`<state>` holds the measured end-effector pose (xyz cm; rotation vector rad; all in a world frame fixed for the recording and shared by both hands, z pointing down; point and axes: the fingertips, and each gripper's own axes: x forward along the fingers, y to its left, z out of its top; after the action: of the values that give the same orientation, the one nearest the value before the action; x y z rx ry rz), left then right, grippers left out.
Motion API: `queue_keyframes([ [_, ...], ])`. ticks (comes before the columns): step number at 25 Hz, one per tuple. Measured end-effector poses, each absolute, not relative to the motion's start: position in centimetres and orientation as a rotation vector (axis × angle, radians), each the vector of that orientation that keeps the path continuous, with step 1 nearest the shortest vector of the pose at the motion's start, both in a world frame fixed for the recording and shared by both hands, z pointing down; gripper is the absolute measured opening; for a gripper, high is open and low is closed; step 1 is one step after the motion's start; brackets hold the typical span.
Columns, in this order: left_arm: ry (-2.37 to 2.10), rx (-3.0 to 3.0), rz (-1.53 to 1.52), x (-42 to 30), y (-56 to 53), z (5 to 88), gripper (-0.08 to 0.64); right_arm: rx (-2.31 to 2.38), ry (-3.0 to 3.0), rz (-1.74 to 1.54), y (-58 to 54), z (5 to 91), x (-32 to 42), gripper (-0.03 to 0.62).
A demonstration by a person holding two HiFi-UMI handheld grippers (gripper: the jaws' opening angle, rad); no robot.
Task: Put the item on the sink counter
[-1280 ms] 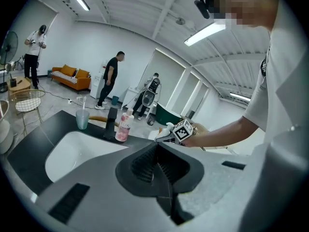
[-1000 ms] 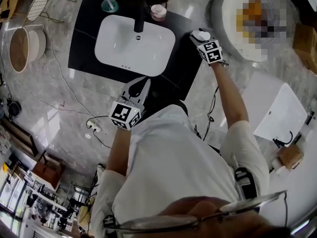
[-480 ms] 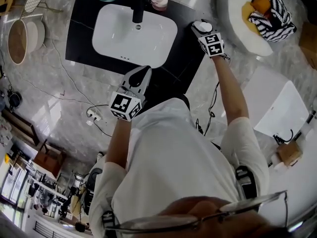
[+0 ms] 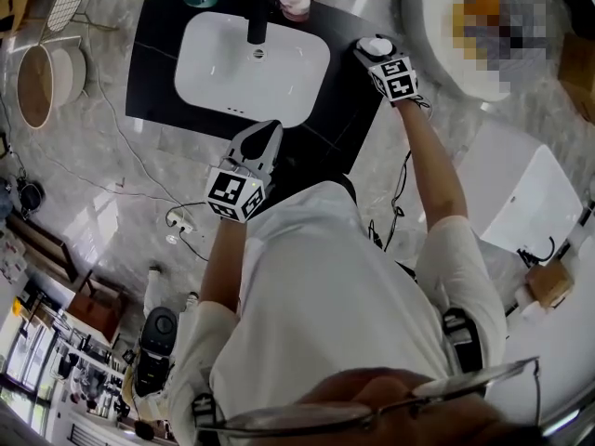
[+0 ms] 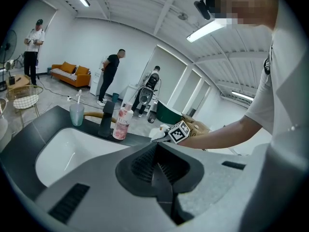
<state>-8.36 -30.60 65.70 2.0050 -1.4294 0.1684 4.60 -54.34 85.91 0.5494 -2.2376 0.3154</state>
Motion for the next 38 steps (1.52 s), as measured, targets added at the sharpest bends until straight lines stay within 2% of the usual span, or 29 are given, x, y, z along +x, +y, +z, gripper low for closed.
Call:
queue_keyframes([
  [9, -1.403, 2.055, 0.17, -9.6, -28.5, 65.1, 0.005, 0.702, -2.219, 0.295, -53.0, 81.5, 6.5, 0.318],
  [21, -1.326, 2.175, 0.154, -11.8, -23.4, 62.7, 0.005, 0.877, -2.21, 0.292, -44.7, 74.4, 6.9, 0.301],
  [34, -1.237, 2.326, 0.166, -12.4, -16.2, 60.0, 0.005, 1.045, -2.264, 0.377, -31.7, 67.2, 5.8, 0.194],
  [38, -1.208, 2.343, 0.147, -12.5, -14.8, 59.7, 0.005, 1.098, -2.249, 0.408, -28.0, 65.1, 6.1, 0.18],
])
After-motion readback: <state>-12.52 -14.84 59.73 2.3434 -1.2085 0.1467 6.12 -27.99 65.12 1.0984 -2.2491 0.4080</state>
